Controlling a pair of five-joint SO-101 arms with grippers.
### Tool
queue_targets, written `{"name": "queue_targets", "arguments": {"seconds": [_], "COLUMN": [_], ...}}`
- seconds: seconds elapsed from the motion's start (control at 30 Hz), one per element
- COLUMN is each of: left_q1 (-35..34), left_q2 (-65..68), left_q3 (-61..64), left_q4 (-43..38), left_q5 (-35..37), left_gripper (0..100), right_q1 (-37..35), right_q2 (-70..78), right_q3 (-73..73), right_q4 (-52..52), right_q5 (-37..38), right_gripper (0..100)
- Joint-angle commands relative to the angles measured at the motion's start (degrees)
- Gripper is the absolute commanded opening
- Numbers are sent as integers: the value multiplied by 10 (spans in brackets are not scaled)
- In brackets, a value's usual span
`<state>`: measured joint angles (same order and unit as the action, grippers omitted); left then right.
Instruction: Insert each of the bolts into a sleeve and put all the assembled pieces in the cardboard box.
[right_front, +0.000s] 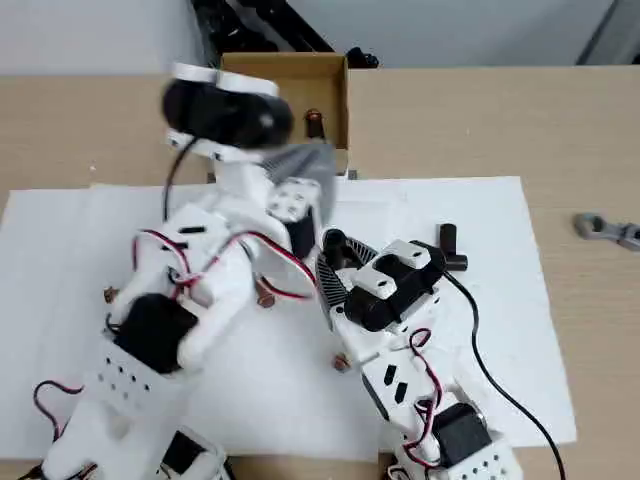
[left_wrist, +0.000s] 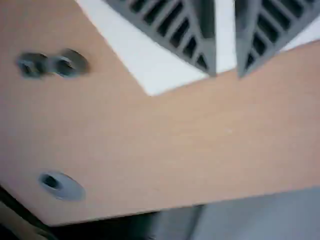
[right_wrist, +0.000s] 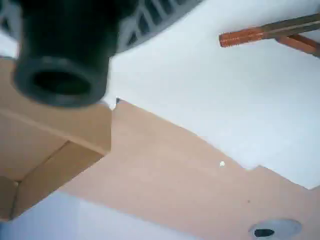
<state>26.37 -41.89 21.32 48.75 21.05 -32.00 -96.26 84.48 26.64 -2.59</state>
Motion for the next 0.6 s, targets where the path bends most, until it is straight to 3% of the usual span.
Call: {"name": "queue_targets", "arguments": {"seconds": [0.0, 0.23, 0.57], "left_q1": [-55, -116, -131], "left_q2": [-9, 84, 252], "left_q3": [-3, -73, -232], "left_q4": [9, 167, 342], "left_q5": [-1, 20, 69], "left_gripper": [38, 62, 62], "right_q1": [54, 186, 195], "right_q2": [-2, 46, 165], "right_q3": [-47, -171, -280], "right_q4": [13, 121, 134], "right_q5": [-6, -69, -72], "right_gripper": [2, 2, 2]}}
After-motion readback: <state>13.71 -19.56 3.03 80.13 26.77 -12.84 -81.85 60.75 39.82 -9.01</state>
